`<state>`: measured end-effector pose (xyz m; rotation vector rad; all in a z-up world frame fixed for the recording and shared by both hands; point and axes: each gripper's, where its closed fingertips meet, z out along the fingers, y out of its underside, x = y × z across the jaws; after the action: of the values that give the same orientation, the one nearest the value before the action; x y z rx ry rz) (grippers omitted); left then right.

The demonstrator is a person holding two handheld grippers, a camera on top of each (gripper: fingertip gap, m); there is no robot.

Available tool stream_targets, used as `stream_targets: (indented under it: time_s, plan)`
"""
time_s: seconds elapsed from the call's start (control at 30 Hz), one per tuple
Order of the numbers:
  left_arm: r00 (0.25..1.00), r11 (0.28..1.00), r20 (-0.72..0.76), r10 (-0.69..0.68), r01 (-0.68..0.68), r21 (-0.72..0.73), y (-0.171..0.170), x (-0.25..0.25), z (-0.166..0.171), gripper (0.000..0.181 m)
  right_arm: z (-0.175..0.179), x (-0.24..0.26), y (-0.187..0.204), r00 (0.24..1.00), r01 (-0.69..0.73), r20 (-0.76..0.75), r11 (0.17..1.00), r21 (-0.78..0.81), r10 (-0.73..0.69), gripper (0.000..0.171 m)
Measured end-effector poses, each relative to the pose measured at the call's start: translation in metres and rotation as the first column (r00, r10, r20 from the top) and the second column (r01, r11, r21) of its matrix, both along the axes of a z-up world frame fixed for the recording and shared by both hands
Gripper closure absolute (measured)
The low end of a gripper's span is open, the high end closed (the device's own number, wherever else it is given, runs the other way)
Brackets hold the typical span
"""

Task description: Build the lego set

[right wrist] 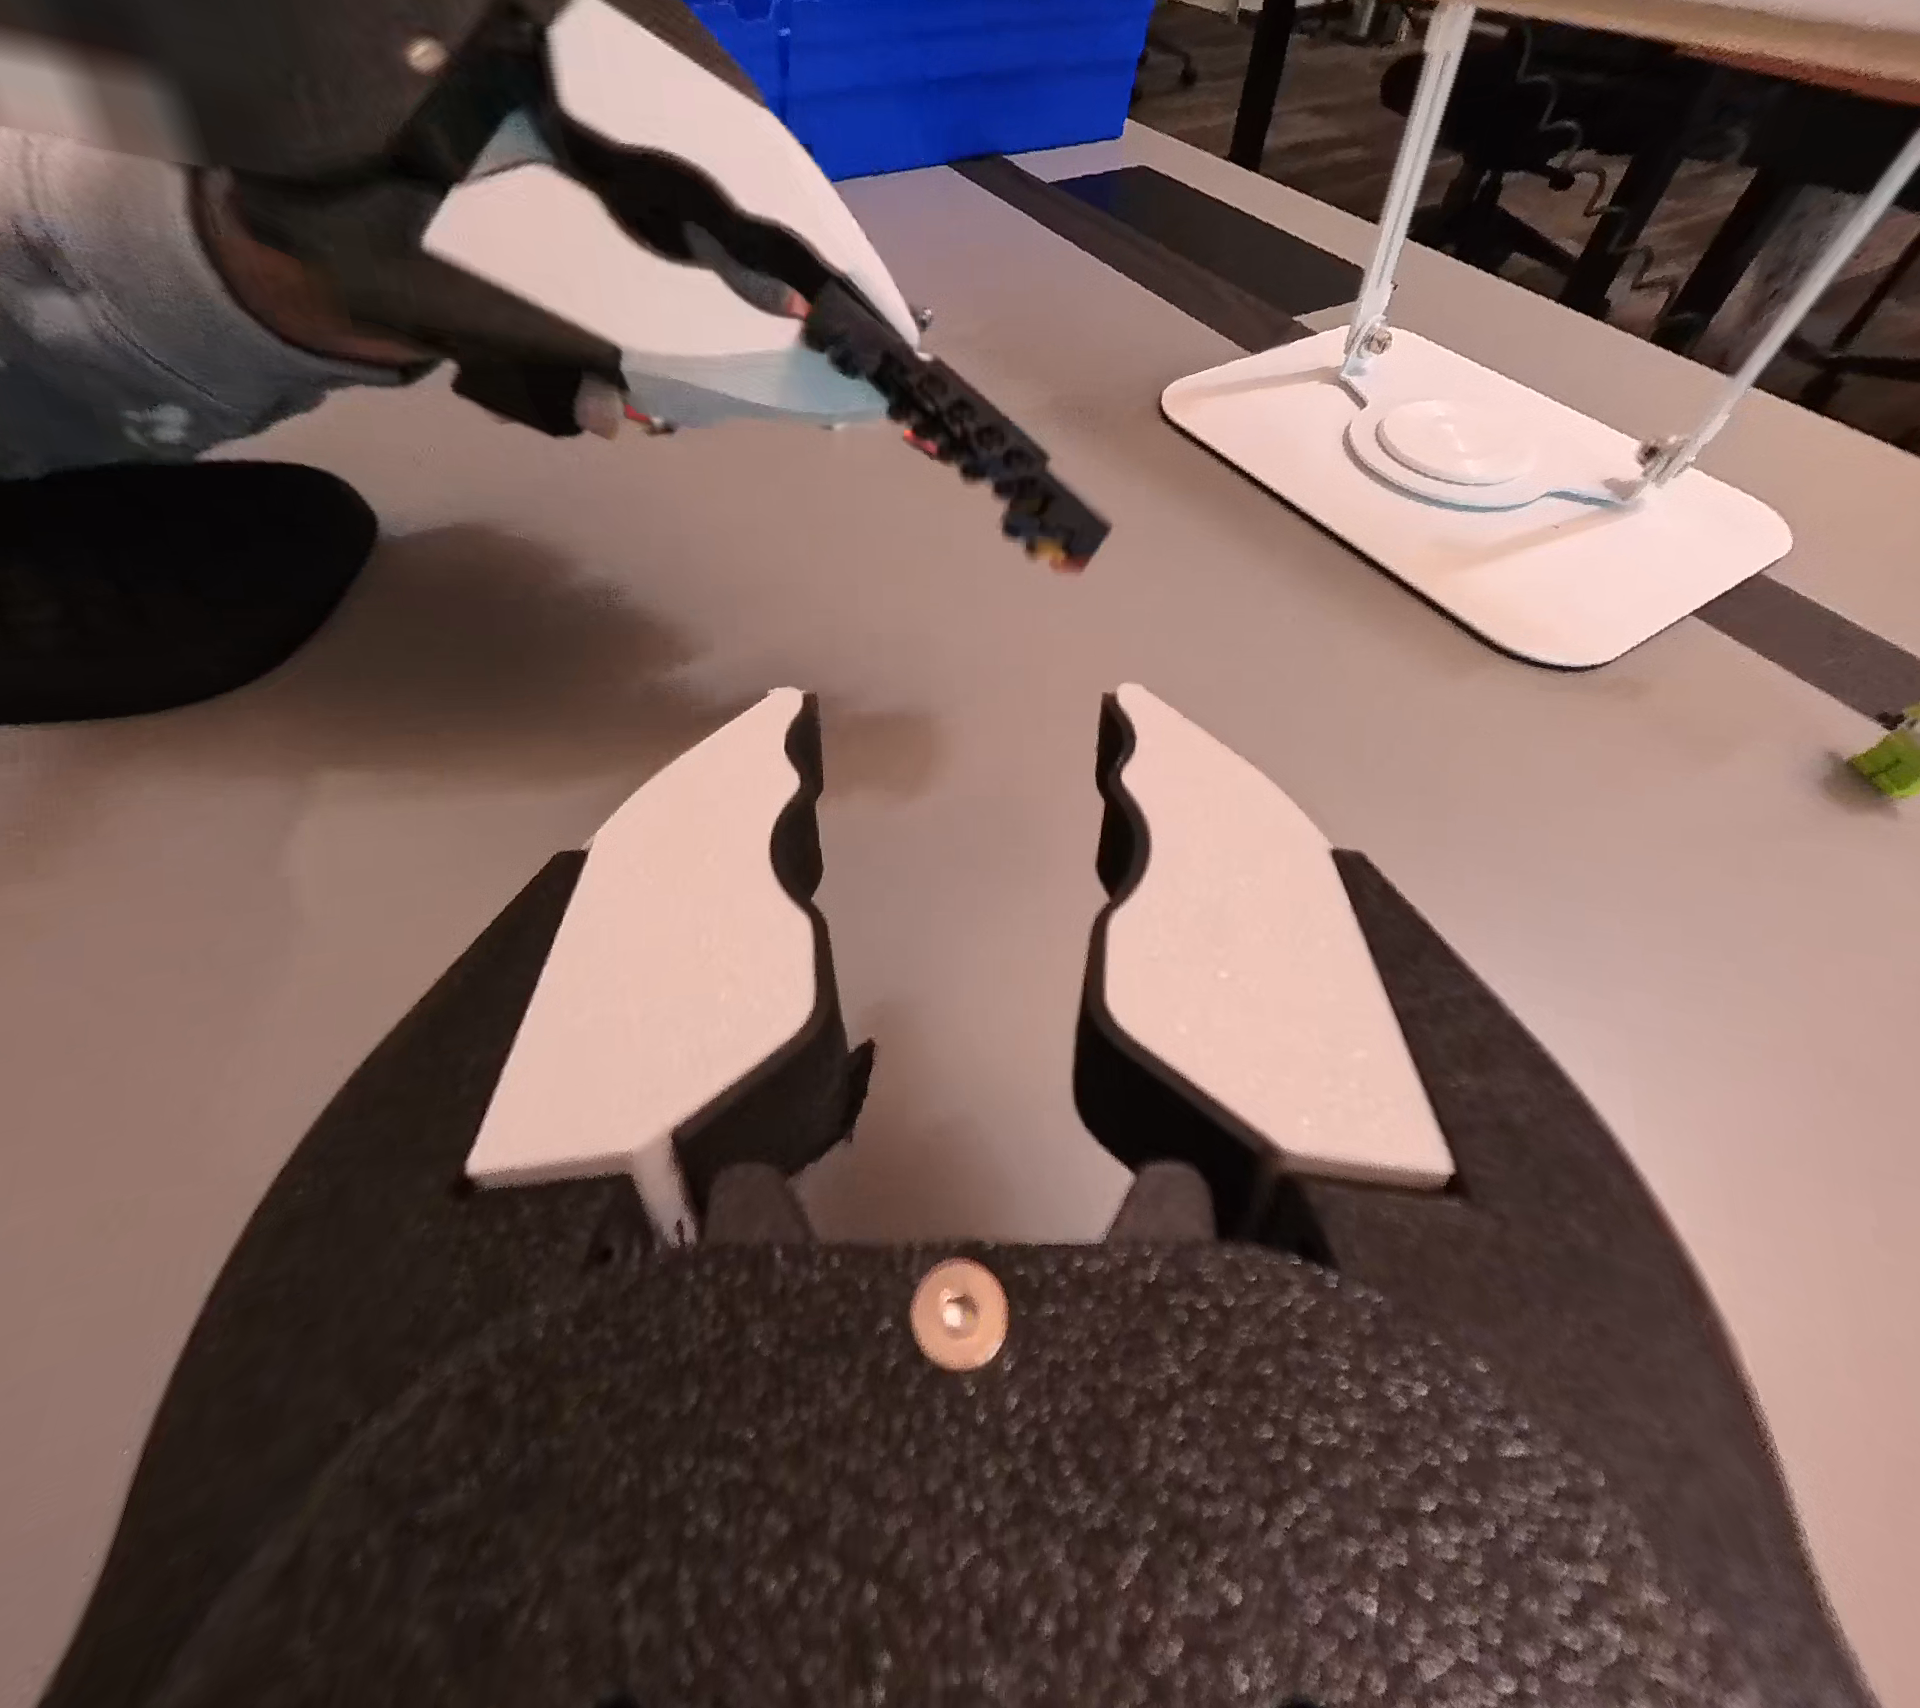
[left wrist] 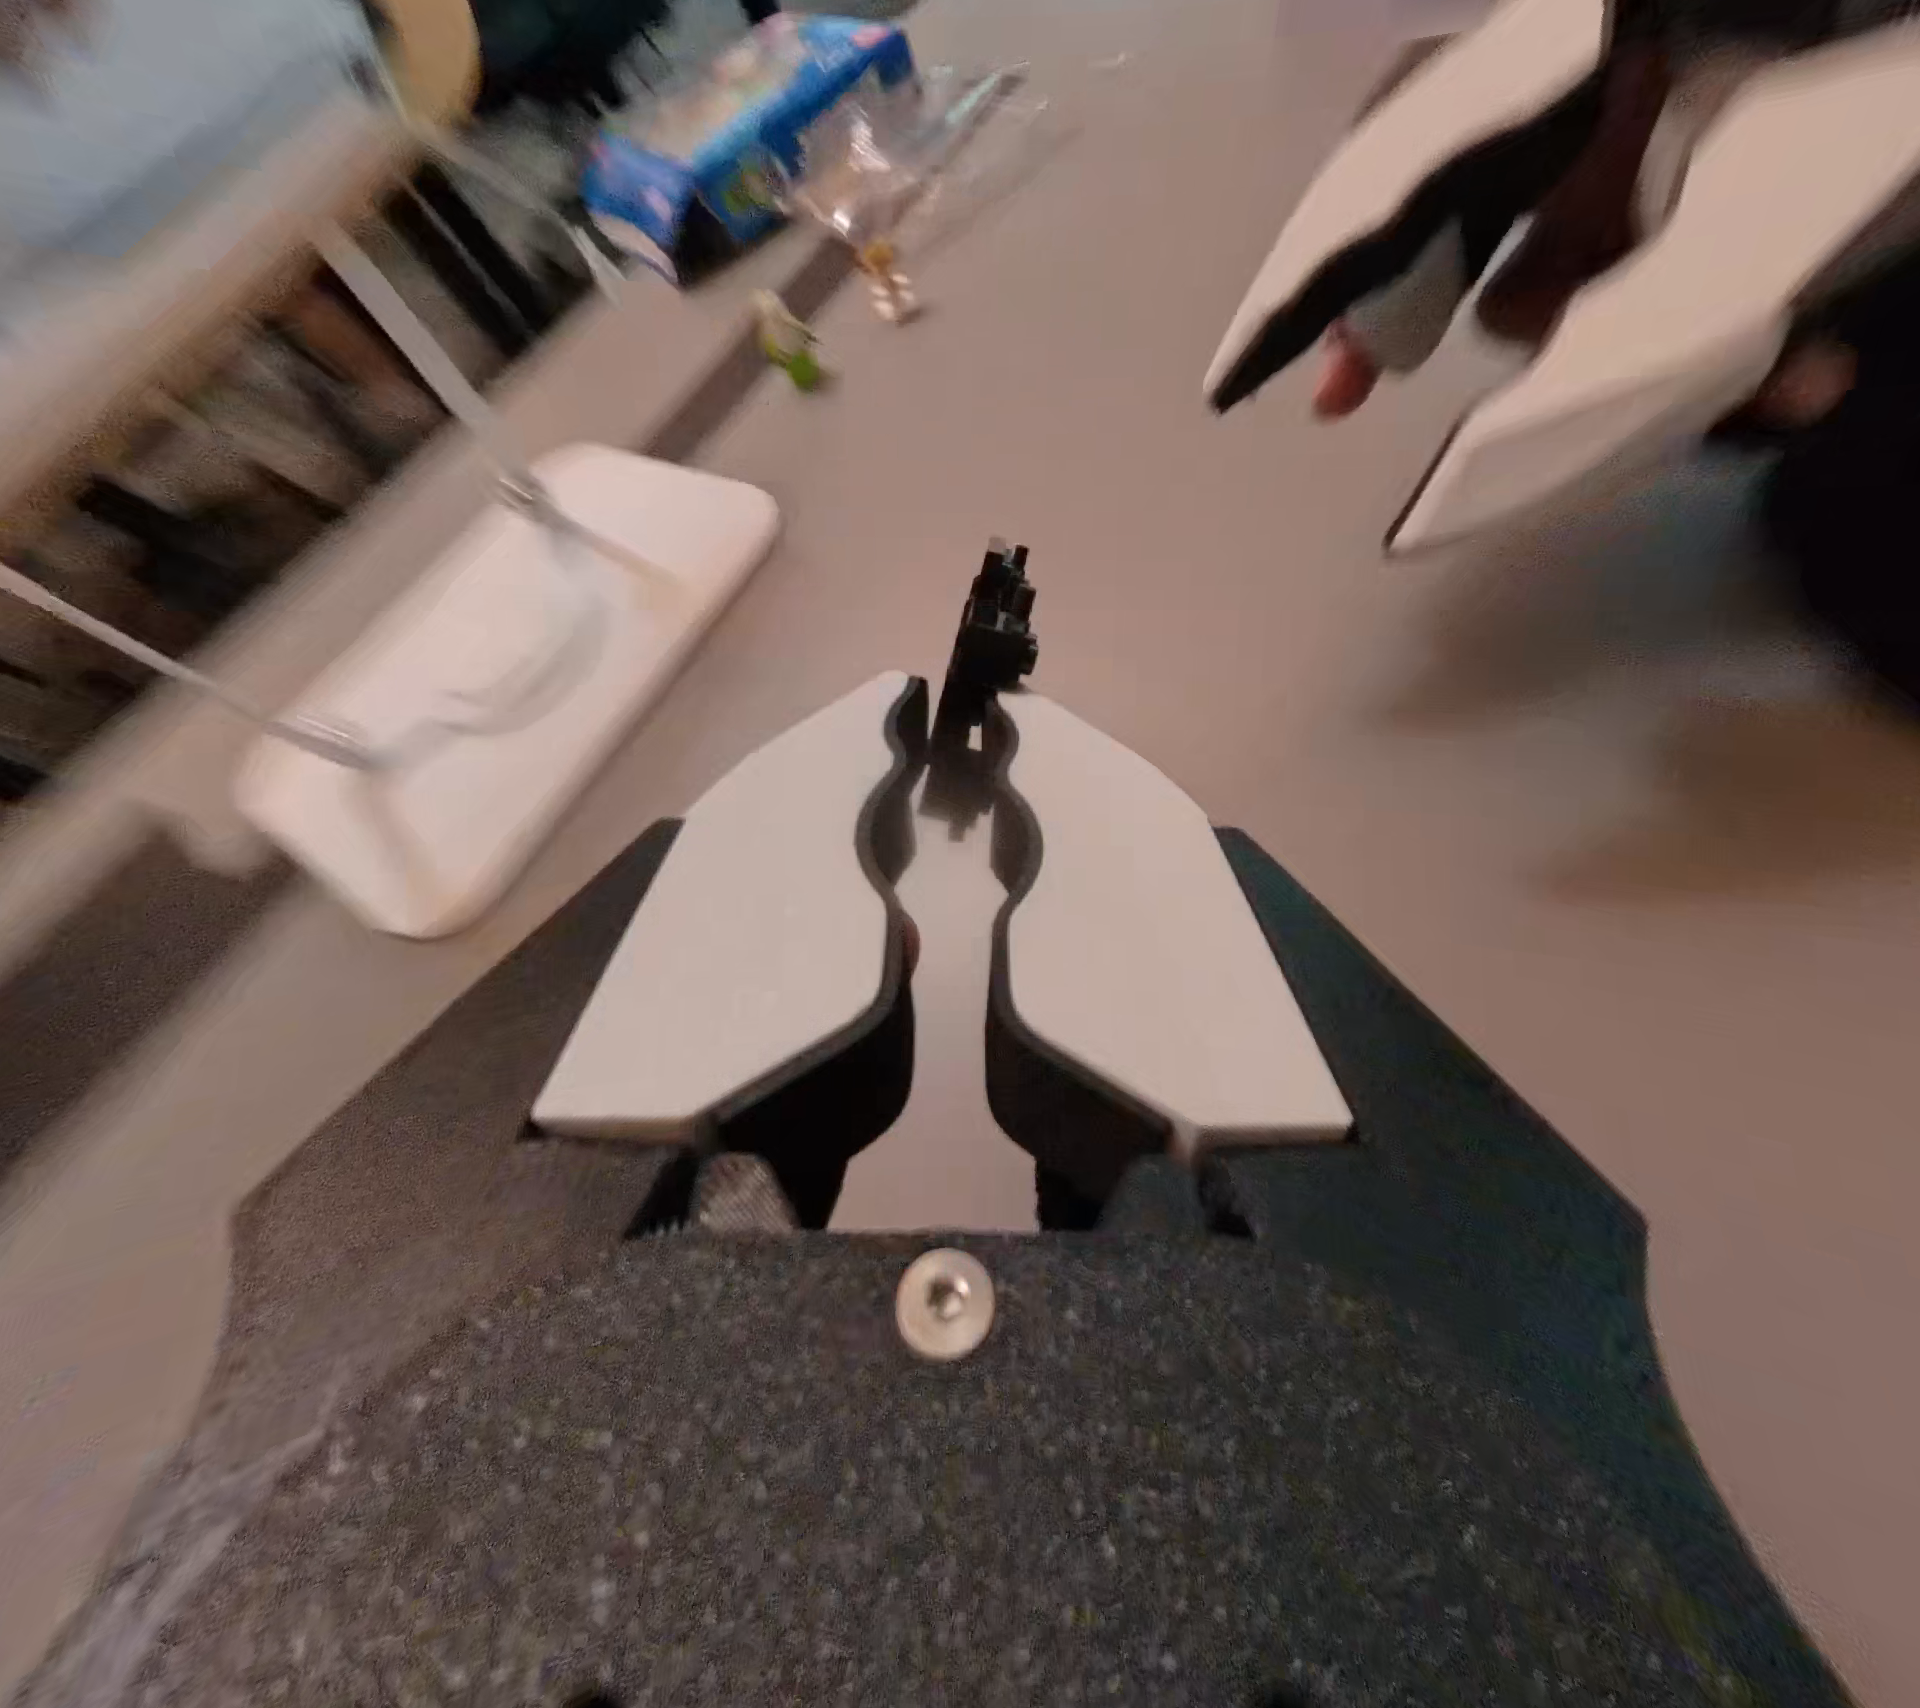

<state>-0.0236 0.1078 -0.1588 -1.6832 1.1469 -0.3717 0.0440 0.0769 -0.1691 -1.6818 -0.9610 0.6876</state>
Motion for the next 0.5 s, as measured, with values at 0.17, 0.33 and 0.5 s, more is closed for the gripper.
stream_targets:
  time_s: [0.17, 0.33, 0.5]
  plan:
    - [0.882, 0.735, 0.434, 0.183, 0.17, -0.657, 0.006, 0.011, 0.0, 0.171, 0.0, -0.004, 0.013, 0.998, -0.001, 0.07, 0.998, 0.055, -0.003, 0.12]
    - [0.796, 0.459, 0.509, 0.327, 0.337, -0.822, 0.006, 0.019, -0.017, 0.171, -0.006, -0.007, 0.03, 0.978, -0.031, 0.208, 0.985, 0.171, -0.005, 0.117]
    - [0.754, 0.367, 0.532, 0.385, 0.404, -0.838, 0.003, 0.024, -0.023, 0.171, -0.016, -0.01, 0.027, 0.934, -0.222, 0.324, 0.953, 0.204, 0.149, 0.114]
